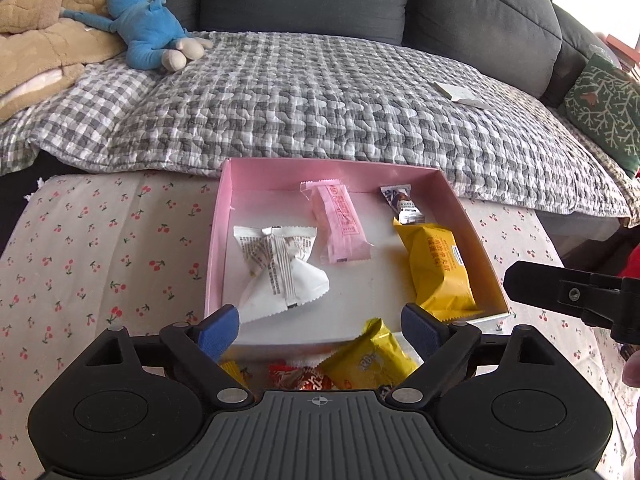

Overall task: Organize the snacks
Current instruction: 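Withdraw both tools from the box back over the snack pile, then grasp the pale green biscuit pack with the right tool while the left tool grasps the orange-labelled bar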

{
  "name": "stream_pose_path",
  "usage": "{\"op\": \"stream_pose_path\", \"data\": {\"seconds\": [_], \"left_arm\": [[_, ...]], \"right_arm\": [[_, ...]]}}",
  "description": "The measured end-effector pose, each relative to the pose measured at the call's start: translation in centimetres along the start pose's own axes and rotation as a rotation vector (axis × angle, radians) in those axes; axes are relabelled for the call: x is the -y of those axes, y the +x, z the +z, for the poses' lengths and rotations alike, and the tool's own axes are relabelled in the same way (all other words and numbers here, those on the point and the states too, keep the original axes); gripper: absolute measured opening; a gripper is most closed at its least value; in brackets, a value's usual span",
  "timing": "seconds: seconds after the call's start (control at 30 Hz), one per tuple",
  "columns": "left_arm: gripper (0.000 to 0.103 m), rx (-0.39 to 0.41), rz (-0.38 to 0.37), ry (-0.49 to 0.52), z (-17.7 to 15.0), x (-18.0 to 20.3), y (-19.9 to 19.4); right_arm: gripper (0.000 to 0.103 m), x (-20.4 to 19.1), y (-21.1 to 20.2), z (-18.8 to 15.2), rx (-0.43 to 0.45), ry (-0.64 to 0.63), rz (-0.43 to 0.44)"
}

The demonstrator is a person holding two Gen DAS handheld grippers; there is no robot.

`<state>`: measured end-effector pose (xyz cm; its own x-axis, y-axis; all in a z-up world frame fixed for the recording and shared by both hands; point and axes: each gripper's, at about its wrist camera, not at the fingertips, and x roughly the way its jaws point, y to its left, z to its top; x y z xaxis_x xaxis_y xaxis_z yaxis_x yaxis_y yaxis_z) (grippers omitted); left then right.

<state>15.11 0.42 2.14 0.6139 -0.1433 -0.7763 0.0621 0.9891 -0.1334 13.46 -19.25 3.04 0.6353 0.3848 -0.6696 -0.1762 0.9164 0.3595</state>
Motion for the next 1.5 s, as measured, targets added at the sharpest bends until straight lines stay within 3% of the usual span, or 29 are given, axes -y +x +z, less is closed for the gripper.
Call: {"op": "stream_pose_path", "data": {"seconds": [0.77,0.93,1.3,1.5], "left_arm": [[0.097,-0.004,-0.036,0.049,-9.6,-2.8,-2.9],[0.097,0.005,-0.073,0.039,-11.1,-3.0,-3.6],[0.097,0.049,-0.118,0.131,-14.3,-2.3,-4.8],[0.097,0.034,-0.161,0.191,-16.2,-1.9,-4.3]], "right_arm": [[0.098,-2.0,-1.1,-8.0,-0.075,-0.117,-0.020],[0.098,-1.9,-1.5,-9.8,-0.083,-0.143,-0.027],[0.097,-1.1,-2.5,-12.7,-0.099,-0.199,-0.022],[0.090,-1.0,-2.0,-13.8,-0.158,-0.232,-0.005]]}}
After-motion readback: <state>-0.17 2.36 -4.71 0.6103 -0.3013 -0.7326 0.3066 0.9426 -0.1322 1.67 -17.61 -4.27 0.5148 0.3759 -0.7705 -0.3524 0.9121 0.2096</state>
